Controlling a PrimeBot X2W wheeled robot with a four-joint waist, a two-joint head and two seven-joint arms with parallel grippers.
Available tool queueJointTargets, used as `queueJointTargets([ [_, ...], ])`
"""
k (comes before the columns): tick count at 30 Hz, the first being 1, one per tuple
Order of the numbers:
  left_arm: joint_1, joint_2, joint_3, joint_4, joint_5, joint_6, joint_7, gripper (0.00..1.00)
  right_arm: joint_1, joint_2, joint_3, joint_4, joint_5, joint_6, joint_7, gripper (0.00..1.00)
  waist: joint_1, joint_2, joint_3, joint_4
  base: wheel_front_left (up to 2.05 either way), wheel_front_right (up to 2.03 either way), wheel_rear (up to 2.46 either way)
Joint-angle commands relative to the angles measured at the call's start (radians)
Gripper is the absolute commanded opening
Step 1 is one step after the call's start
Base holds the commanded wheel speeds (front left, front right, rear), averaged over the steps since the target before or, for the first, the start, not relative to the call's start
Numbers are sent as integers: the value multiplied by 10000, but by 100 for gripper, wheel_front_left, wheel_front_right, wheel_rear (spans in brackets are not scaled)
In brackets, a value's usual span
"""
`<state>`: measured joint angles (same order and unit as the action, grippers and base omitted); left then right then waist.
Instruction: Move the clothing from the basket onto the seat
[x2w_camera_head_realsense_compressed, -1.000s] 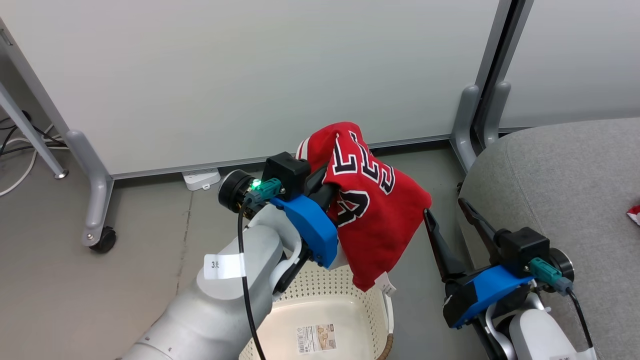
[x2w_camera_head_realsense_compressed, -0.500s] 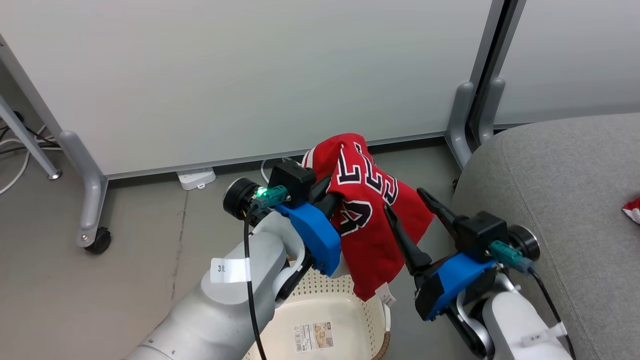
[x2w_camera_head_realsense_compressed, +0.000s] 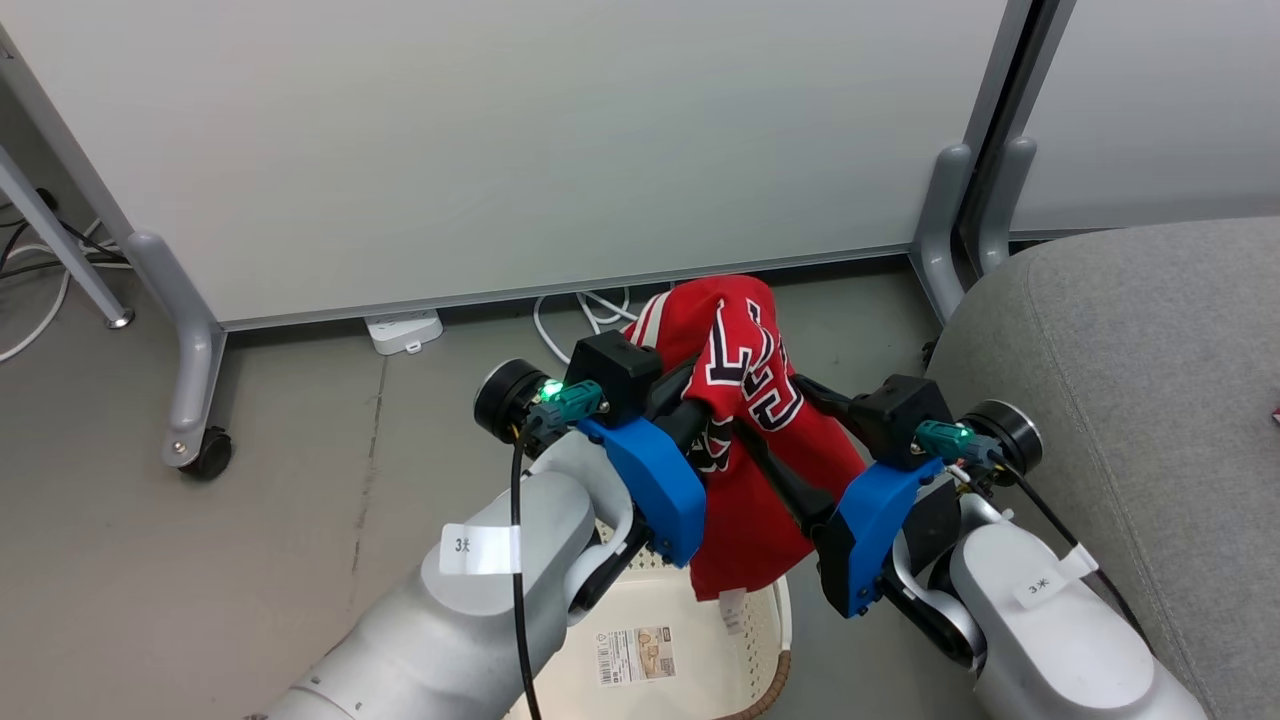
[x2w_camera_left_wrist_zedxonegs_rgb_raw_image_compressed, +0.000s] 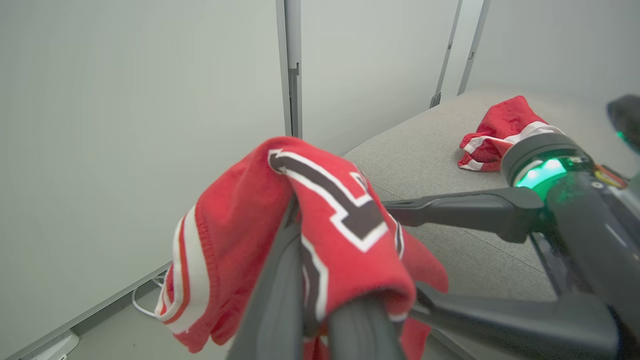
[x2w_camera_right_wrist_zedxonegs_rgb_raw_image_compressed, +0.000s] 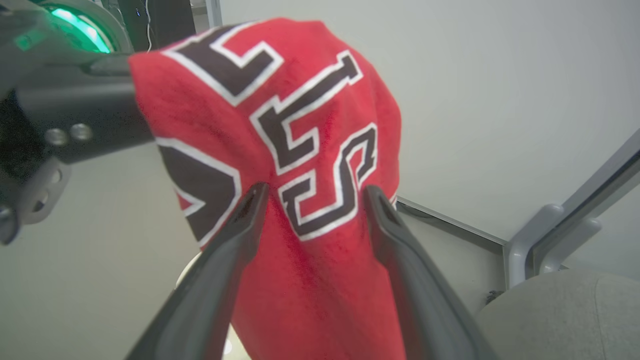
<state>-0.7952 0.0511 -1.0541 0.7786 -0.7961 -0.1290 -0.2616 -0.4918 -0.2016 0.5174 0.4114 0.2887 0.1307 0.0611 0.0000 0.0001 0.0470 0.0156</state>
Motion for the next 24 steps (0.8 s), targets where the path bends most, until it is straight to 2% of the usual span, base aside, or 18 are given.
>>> queueJointTargets([
  [1, -155, -8, -83, -71, -100, -23, -50, 0, -207, -130, 249, 155, 223, 1, 51, 100, 0, -1, 4, 26, 0, 0, 0],
  [7, -286, 69, -246, -333, -326, -23, -52, 0, -536, -344, 1082, 843, 1137, 1, -2, 100, 0, -1, 22, 82, 0, 0, 0],
  [14, -304, 165, -407, -538, -595, -24, -50, 0, -899, -83, 1762, 1820, 1768, 1, -321, 100, 0, -1, 3, 60, 0, 0, 0],
  [15, -310, 179, -424, -543, -628, -24, -50, 0, -969, -44, 1847, 1951, 1826, 1, -385, 39, 0, -1, -3, 58, 0, 0, 0],
  [16, -320, 185, -438, -546, -664, -25, -50, 0, -1041, 3, 1940, 2062, 1897, 1, -451, 0, 0, -1, -7, 57, 0, 0, 0],
  [24, -352, 230, -518, -471, -766, -24, -50, 0, -1322, 93, 2470, 2743, 2336, 1, -946, 0, 0, -1, -39, 22, 0, 0, 0],
])
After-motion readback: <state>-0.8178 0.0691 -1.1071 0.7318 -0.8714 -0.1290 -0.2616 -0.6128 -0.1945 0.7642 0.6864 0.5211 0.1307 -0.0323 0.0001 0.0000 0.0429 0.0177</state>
